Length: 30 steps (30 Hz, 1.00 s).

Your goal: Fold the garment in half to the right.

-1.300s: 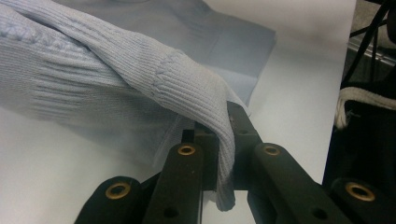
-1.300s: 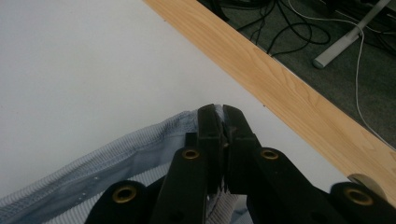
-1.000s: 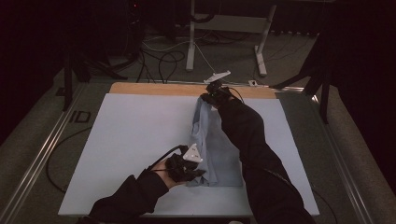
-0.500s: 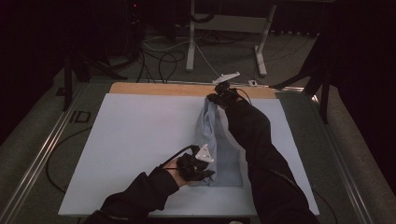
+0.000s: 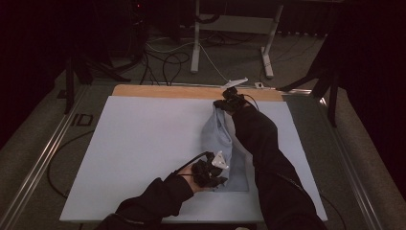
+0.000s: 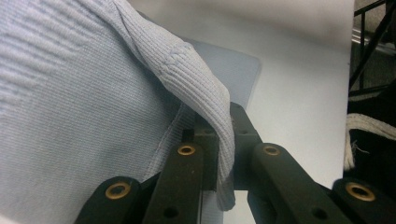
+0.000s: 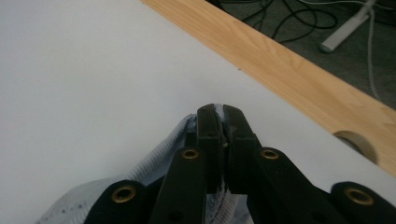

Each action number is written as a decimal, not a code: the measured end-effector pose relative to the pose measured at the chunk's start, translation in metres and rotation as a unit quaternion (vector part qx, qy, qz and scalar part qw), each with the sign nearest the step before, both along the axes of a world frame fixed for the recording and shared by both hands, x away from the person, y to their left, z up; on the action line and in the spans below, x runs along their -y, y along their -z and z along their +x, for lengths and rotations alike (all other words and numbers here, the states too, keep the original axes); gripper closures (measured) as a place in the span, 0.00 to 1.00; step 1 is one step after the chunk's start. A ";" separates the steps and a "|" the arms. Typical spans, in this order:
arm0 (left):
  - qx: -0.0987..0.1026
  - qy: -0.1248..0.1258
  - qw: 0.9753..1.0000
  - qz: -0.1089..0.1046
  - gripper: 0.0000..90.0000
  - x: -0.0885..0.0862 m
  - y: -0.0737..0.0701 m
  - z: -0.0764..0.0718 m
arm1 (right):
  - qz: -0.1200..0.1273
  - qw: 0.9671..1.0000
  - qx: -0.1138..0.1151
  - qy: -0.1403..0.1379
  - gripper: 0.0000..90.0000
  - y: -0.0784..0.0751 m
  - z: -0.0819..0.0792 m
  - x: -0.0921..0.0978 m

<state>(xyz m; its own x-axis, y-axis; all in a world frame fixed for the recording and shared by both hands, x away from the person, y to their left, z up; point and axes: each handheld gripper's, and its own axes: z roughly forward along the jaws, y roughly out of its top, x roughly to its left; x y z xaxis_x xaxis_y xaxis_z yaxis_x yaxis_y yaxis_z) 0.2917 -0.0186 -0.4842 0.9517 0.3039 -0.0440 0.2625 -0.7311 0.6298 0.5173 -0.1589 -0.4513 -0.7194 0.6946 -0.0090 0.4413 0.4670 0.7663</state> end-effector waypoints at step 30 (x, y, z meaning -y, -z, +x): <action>-0.017 -0.018 1.000 0.006 0.93 0.039 0.023 0.008 | -0.008 0.999 0.000 0.051 0.20 0.022 0.009 0.031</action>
